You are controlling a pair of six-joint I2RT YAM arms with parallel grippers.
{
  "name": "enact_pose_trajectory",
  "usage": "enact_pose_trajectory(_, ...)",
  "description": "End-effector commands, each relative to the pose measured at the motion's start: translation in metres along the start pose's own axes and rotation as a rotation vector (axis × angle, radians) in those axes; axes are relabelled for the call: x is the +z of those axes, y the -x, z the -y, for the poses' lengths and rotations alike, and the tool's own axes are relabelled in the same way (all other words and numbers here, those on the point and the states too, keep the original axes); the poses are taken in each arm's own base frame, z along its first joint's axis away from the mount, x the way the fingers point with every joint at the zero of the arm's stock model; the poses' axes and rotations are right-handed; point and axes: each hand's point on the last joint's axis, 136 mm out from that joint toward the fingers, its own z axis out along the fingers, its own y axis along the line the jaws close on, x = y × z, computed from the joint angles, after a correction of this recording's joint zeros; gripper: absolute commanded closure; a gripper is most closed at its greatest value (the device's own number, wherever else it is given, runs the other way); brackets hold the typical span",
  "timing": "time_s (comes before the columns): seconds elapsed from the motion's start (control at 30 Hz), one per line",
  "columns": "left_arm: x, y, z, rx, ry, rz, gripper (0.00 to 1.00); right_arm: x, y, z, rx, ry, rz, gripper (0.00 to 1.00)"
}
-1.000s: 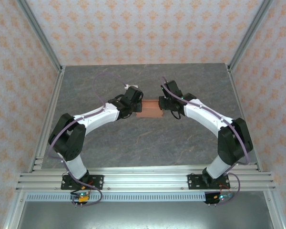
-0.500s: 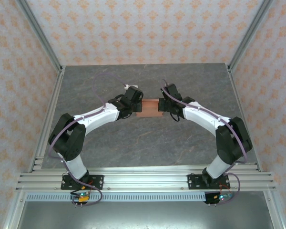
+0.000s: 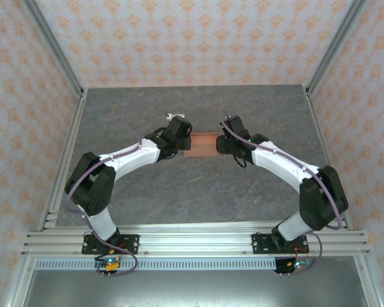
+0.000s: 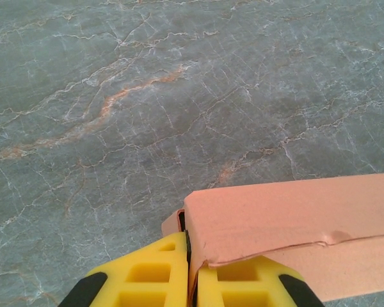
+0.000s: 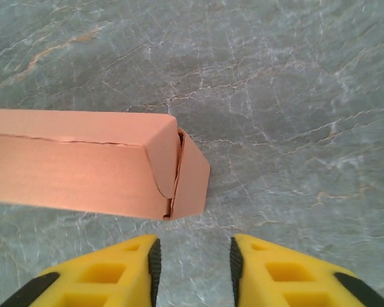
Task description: Fold the paper box
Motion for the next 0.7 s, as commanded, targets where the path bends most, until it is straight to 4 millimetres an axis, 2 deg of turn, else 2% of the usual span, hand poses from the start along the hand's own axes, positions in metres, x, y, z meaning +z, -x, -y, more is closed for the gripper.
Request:
enact_pose_trajectory(0.0, 0.016, -0.067, -0.031, 0.082, 0.11, -0.201, 0.91, -0.036, 0.022, -0.004, -0.18, 0.031, 0.085, 0.59)
enact_pose_trajectory(0.1, 0.017, -0.066, -0.028, 0.09, 0.095, -0.197, 0.91, -0.042, 0.034, -0.021, -0.419, 0.111, 0.162, 0.52)
enact_pose_trajectory(0.17, 0.017, -0.066, -0.027, 0.099, 0.091, -0.197, 0.91, -0.038, 0.027, -0.034, -0.64, 0.183, 0.184, 0.47)
enact_pose_trajectory(0.27, 0.017, -0.065, -0.026, 0.116, 0.08, -0.185, 0.91, -0.024, 0.017, -0.036, -0.899, 0.211, 0.202, 0.33)
enact_pose_trajectory(0.4, 0.019, -0.067, -0.025, 0.14, 0.061, -0.178, 0.91, -0.021, 0.01, -0.037, -1.074, 0.334, 0.218, 0.31)
enact_pose_trajectory(0.47, 0.02, -0.068, -0.025, 0.148, 0.058, -0.18, 0.91, -0.016, 0.011, -0.038, -1.147, 0.344, 0.231, 0.25)
enact_pose_trajectory(0.67, 0.021, -0.067, -0.023, 0.169, 0.051, -0.173, 0.9, 0.0, 0.009, -0.059, -1.283, 0.452, 0.271, 0.26)
